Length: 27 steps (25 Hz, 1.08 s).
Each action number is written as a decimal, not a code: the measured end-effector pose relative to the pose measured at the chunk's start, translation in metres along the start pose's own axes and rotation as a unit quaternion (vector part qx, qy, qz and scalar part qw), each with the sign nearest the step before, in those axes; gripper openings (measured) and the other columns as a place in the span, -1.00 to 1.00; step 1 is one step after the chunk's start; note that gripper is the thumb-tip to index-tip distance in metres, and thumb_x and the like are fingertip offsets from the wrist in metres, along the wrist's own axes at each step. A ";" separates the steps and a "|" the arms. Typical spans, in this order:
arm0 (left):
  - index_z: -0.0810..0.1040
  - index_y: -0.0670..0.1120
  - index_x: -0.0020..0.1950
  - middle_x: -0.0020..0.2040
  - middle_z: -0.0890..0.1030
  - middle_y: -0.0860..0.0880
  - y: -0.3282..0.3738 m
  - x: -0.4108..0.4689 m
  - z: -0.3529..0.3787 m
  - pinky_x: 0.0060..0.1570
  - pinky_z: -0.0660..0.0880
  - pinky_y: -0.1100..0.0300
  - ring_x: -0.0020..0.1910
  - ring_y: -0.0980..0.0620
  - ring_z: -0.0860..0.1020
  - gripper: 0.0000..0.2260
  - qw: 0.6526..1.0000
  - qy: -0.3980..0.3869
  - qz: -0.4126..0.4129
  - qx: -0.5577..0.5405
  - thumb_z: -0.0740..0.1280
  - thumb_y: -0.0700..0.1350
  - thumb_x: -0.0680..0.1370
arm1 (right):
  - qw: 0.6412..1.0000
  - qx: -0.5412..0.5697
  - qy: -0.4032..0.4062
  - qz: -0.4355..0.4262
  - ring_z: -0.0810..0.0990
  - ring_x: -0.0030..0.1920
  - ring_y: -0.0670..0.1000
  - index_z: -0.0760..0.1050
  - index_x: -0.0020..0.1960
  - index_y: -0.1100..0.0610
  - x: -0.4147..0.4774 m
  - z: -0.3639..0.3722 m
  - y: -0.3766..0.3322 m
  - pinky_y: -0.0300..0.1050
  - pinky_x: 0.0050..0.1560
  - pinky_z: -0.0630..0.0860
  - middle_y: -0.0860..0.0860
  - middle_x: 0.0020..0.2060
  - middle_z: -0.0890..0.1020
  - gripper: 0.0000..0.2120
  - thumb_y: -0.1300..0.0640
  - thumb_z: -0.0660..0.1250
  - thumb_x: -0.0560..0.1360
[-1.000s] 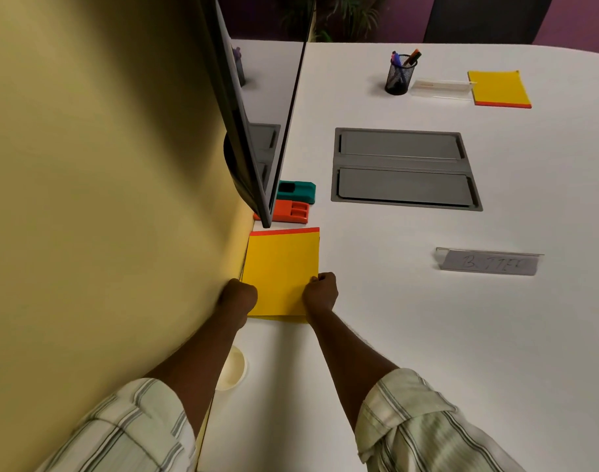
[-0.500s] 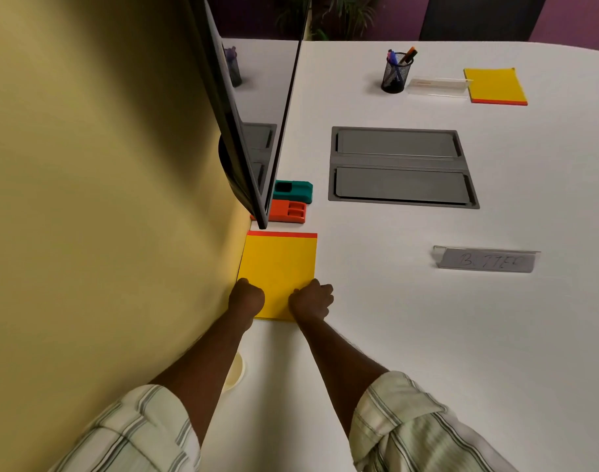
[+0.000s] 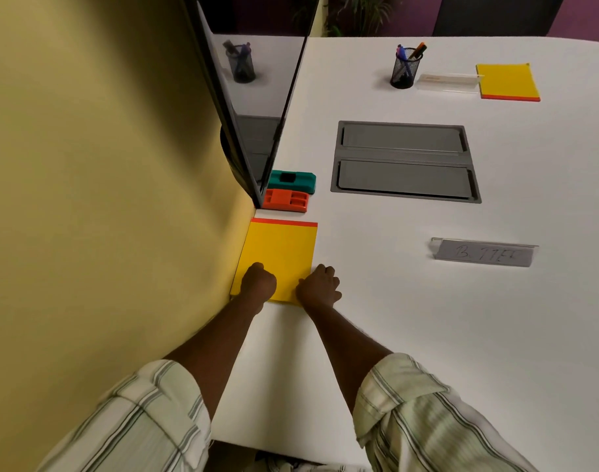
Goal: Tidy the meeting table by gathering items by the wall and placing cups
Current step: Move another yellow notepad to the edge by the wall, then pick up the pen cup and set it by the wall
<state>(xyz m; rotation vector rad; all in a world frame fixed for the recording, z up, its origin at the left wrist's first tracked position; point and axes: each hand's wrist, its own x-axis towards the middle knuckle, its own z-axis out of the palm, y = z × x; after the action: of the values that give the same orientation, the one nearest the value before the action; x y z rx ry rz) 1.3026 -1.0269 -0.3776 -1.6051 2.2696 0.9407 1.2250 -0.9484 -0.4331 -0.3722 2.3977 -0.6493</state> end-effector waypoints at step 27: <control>0.43 -0.30 0.29 0.28 0.48 -0.31 0.078 -0.241 0.059 0.32 0.33 -0.07 0.28 -0.25 0.42 -0.46 0.941 0.027 0.337 -0.028 -0.02 0.11 0.63 | 0.955 -0.144 0.251 -0.065 0.20 0.44 0.15 0.27 0.39 0.19 -0.250 -0.207 0.158 0.23 0.35 0.15 0.14 0.41 0.29 -0.45 -0.19 0.09 0.59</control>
<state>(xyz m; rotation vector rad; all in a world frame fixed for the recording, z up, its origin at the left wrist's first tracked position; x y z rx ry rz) 1.3140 -0.7896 -0.2721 -0.8546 2.9161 1.1066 1.2699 -0.6393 -0.2516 -0.5433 2.9894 -0.4914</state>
